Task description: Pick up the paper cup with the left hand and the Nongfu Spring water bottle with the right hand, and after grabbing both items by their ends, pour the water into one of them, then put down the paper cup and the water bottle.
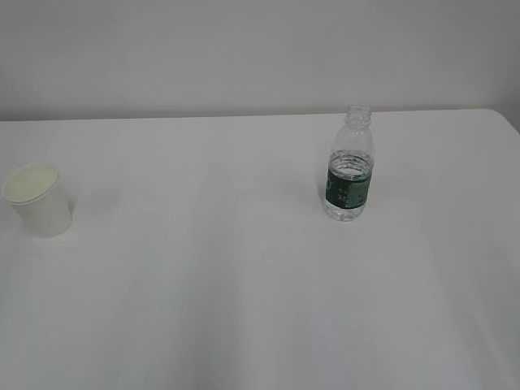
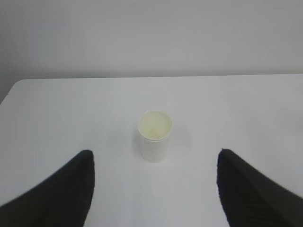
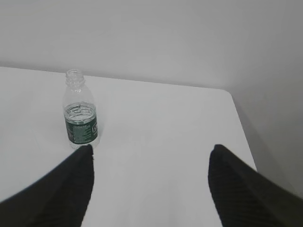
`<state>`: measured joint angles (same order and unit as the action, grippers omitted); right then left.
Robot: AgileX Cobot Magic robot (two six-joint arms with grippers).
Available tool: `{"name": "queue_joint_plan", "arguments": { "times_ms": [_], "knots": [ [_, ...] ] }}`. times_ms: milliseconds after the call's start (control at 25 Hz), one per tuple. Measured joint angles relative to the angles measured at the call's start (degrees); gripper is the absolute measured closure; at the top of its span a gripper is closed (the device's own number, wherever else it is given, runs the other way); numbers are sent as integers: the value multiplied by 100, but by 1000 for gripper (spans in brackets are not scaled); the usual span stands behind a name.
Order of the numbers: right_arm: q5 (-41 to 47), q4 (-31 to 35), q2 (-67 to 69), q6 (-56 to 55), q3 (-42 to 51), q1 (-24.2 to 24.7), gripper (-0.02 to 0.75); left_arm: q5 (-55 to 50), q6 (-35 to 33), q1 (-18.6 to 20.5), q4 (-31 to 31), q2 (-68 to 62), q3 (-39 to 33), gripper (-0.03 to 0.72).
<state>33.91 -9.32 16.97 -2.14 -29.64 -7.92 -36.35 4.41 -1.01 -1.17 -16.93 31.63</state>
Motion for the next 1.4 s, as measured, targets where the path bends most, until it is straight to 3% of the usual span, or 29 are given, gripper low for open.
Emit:
{"name": "queue_joint_plan", "arguments": {
  "times_ms": [680,1400],
  "knots": [
    [-593,206,581,0,0,0,164,745,0,0,0,-828,0,111],
    [-1065,520,1152,246,244,0,164,949,0,0,24,-877,0,111]
  ]
}}
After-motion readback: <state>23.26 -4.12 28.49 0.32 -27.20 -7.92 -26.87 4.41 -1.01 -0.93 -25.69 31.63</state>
